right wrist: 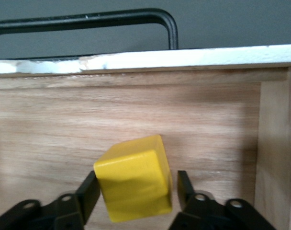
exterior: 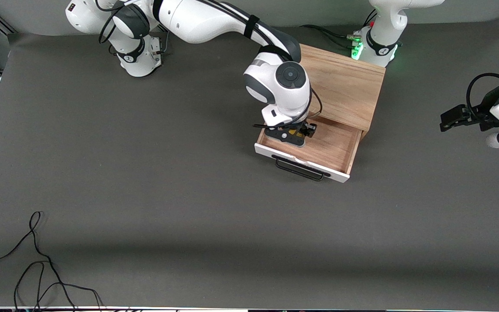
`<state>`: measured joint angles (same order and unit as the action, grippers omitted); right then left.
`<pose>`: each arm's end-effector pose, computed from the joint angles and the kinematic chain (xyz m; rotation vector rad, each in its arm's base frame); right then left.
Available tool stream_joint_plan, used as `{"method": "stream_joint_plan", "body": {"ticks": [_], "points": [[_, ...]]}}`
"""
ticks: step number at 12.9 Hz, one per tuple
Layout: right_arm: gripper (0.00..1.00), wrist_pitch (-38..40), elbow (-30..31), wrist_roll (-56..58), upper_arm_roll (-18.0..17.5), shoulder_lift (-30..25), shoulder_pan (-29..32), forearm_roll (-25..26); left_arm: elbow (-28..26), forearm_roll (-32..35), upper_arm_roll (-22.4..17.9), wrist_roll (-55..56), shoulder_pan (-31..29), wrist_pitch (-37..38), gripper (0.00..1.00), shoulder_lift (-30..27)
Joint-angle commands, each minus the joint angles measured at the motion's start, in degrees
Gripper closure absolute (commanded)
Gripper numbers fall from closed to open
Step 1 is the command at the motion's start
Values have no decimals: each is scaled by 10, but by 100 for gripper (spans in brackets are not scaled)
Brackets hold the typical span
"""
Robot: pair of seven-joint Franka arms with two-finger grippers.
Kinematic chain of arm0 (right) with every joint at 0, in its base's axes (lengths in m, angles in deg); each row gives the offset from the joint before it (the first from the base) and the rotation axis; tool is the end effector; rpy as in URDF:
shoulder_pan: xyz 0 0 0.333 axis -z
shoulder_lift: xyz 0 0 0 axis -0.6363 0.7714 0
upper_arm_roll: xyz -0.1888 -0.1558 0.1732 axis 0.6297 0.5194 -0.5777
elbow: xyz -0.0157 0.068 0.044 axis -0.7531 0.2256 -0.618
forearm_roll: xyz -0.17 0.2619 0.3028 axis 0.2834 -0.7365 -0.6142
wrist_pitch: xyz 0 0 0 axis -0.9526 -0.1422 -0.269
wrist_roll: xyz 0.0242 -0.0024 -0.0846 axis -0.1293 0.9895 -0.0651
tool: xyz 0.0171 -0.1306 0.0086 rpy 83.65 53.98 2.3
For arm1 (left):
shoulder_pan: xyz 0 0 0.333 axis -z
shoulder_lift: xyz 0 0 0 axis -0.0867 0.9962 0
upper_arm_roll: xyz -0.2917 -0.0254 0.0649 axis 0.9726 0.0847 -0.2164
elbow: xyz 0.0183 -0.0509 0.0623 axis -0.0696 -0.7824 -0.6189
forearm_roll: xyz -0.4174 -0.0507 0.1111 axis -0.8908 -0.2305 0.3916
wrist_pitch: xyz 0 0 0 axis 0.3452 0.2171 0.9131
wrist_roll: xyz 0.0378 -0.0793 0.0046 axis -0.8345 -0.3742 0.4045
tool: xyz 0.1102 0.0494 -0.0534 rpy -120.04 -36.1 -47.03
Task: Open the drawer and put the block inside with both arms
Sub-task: 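Lower the cube into the drawer and open the right gripper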
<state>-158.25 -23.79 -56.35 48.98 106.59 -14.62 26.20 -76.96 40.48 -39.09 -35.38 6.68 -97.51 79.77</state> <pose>0.4705 0.6680 0.2662 -2.9507 0.6362 0.0664 0.6022 -0.0208 0.5498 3.1388 -0.0132 -0.1237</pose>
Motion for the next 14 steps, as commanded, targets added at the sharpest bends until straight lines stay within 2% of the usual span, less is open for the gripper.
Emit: {"method": "stream_joint_plan", "body": {"ticks": [1,6,11,14], "points": [[0,0,-18,-20,4,0,-6,12,-10,5,-3,-9,4,4,0,-16],[0,50,-18,-10,8,-62,8,12,-10,2,-3,-8,7,3,0,-11],[0,113,1,66,7,-166,97,8,-11,-2,-3,-8,6,2,0,-10],[0,127,62,143,8,-242,169,4,-11,-2,-3,-8,6,4,0,-10]]}}
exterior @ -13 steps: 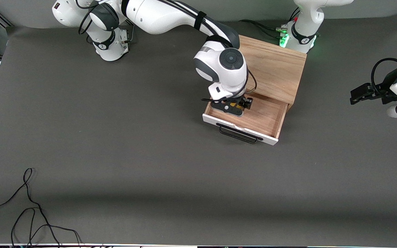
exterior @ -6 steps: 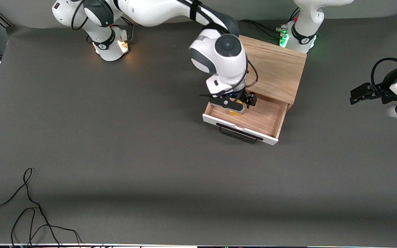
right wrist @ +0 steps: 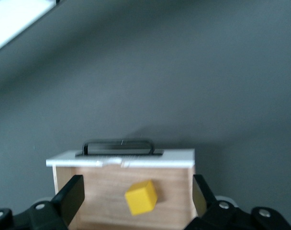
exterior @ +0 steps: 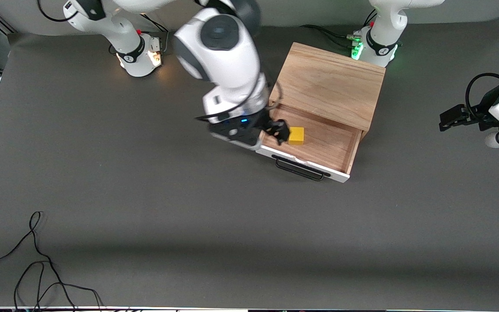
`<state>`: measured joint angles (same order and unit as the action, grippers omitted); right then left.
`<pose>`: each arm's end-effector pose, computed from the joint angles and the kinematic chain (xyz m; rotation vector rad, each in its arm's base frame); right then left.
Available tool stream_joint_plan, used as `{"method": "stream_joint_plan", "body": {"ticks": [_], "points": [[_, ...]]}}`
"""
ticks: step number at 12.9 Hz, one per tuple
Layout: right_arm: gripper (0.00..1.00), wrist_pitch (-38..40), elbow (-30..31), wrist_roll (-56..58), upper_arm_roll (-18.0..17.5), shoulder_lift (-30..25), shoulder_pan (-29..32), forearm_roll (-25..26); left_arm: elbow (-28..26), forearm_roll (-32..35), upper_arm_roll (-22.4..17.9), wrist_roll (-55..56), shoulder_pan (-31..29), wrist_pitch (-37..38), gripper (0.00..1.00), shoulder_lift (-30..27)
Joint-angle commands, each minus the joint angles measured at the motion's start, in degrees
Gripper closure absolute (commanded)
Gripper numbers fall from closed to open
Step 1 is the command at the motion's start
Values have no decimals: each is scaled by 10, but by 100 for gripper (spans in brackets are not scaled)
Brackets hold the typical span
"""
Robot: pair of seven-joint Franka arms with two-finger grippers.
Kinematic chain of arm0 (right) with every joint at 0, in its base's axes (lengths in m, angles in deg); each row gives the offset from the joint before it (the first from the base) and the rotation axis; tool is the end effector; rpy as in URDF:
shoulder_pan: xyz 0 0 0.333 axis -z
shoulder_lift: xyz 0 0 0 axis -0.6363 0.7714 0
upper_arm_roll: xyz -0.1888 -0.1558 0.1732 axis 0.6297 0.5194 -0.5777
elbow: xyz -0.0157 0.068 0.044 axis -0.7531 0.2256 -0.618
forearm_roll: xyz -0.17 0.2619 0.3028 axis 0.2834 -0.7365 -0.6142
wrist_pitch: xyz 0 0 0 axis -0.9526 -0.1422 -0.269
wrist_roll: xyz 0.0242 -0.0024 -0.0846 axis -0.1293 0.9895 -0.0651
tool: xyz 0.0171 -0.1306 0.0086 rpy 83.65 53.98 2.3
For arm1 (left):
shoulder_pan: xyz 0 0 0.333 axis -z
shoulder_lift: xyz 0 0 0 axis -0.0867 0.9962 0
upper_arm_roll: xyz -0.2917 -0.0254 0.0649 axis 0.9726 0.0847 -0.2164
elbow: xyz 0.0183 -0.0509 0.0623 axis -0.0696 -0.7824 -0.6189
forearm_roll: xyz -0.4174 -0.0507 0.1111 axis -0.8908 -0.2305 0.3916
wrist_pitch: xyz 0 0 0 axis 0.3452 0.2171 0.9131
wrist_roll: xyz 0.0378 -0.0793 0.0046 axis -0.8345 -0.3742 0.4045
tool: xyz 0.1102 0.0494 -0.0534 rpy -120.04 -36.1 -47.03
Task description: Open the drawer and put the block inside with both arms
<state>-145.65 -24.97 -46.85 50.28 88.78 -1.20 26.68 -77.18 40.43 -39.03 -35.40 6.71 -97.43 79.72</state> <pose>0.5894 0.5063 0.5035 -2.8456 0.7019 -0.0902 0.6014 -0.0218 0.5483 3.1378 -0.0162 -0.1306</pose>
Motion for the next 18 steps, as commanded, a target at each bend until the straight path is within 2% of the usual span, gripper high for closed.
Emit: {"method": "stream_joint_plan", "body": {"ticks": [1,6,11,14,18], "points": [[0,11,101,97,-5,-91,62,-1,-9,-2,-4,-8,6,3,0,-9],[0,22,239,279,8,-205,185,-1,-9,-2,-4,-8,6,4,0,-9],[0,23,378,455,4,-317,317,-1,-10,-2,-2,-7,7,4,0,-9],[0,25,415,551,3,-356,374,5,-10,-2,-2,-8,7,5,0,-9],[0,35,416,610,3,-350,392,23,-10,-2,-2,-7,7,5,0,-9]]}}
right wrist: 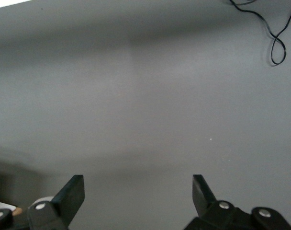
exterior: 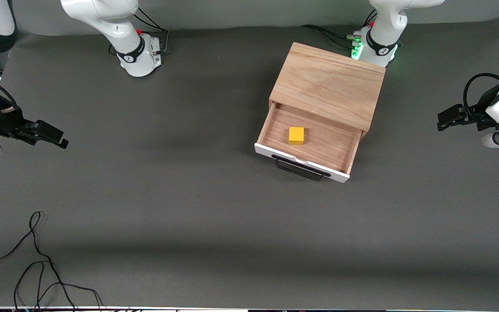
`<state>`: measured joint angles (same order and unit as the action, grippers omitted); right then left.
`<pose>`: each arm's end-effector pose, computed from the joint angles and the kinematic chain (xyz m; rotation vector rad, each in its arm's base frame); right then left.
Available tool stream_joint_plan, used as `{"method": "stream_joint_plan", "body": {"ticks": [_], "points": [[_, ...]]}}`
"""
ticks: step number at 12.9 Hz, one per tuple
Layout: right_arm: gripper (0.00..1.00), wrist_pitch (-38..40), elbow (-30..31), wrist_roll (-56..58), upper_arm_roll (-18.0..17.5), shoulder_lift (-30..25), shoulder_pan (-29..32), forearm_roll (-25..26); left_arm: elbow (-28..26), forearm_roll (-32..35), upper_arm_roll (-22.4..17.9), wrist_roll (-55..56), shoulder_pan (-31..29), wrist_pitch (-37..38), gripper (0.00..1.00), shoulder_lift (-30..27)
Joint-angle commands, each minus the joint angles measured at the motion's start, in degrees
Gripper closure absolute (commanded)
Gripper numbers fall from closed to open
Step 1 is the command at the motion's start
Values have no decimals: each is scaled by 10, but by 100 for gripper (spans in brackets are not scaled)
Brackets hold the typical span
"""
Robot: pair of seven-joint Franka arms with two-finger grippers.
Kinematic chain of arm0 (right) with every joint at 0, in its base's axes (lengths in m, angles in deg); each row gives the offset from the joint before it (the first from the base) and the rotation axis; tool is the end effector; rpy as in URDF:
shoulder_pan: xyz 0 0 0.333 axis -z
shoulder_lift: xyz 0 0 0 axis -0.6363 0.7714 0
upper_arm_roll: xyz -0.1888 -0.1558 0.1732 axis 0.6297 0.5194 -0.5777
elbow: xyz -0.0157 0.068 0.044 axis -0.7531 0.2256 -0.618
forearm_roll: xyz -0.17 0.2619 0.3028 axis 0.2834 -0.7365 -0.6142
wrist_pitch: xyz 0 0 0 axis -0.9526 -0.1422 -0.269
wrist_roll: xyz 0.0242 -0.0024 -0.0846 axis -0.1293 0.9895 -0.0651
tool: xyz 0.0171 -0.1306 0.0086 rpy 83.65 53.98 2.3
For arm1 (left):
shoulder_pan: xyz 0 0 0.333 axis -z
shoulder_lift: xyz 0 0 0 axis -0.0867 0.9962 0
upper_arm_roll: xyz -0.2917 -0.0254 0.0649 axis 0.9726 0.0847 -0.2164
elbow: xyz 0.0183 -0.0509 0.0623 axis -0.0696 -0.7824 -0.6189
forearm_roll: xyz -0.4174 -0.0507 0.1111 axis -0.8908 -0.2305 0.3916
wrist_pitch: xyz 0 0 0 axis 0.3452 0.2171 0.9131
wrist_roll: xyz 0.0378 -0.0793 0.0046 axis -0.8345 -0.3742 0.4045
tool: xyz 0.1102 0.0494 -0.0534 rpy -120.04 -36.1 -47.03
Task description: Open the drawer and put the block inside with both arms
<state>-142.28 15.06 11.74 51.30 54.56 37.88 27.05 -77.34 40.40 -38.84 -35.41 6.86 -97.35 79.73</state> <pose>0.6091 0.0044 0.5411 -3.0483 0.2539 -0.0593 0.6009 -0.0254 0.5466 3.1371 -0.0258 -0.1374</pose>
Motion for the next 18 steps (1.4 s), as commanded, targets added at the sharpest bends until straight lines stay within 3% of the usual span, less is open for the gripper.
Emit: {"method": "stream_joint_plan", "body": {"ticks": [1,18], "points": [[0,9,10,33,-9,-7,0,31,-9,-2,-4,-7,7,4,0,-9],[0,46,-4,32,-9,-1,-5,37,-9,-2,-4,-7,7,4,0,-9]]}}
